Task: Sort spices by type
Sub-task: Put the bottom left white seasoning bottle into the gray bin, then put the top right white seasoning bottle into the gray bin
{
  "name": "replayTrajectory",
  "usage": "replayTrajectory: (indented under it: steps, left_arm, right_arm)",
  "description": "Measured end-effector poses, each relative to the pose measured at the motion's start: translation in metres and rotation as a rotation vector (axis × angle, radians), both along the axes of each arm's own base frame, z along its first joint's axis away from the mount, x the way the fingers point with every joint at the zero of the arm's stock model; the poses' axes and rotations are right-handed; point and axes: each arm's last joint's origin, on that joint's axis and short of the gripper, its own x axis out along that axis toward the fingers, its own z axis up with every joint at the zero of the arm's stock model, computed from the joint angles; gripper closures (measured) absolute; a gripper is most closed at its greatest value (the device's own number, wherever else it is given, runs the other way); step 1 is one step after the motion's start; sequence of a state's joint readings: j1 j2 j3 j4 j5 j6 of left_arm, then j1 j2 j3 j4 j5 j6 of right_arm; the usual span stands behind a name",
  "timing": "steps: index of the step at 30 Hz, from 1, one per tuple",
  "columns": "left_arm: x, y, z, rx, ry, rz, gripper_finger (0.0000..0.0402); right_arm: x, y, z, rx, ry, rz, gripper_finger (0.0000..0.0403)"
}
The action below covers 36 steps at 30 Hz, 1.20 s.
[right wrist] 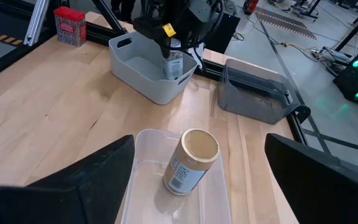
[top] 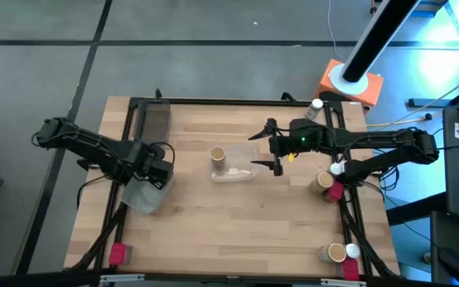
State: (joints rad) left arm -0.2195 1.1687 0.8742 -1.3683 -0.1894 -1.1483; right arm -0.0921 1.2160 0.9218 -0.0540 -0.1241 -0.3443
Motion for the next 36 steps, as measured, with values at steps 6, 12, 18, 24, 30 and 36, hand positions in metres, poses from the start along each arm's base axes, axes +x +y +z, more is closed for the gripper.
replayTrajectory:
  steps: [6, 12, 18, 24, 30, 36]
  left_arm:
    - [0.002, -0.002, 0.000, -0.045, -0.006, -0.035, 0.0205]
    - [0.001, -0.002, 0.000, -0.058, 0.001, -0.033, 0.0205]
    - [0.001, -0.002, 0.000, -0.057, -0.001, -0.024, 0.0193]
    - [0.001, 0.001, 0.000, -0.063, 0.008, 0.010, 0.0135]
    - [0.000, 0.008, 0.005, -0.069, 0.038, 0.020, 0.0122]
    - [0.010, 0.009, 0.041, 0.010, -0.135, -0.046, 0.0127]
  right_arm:
    - [0.000, 0.000, 0.000, 0.001, 0.000, 0.000, 0.0045]
    - [0.000, 0.000, 0.000, 0.001, 0.000, 0.000, 0.0045]
    - [0.000, 0.000, 0.000, 0.002, 0.000, -0.001, 0.0045]
    - [0.000, 0.000, 0.000, 0.002, 0.000, -0.001, 0.0045]
    - [0.000, 0.000, 0.000, 0.002, 0.000, -0.001, 0.0045]
    - [0.000, 0.000, 0.000, 0.007, 0.001, -0.003, 0.0045]
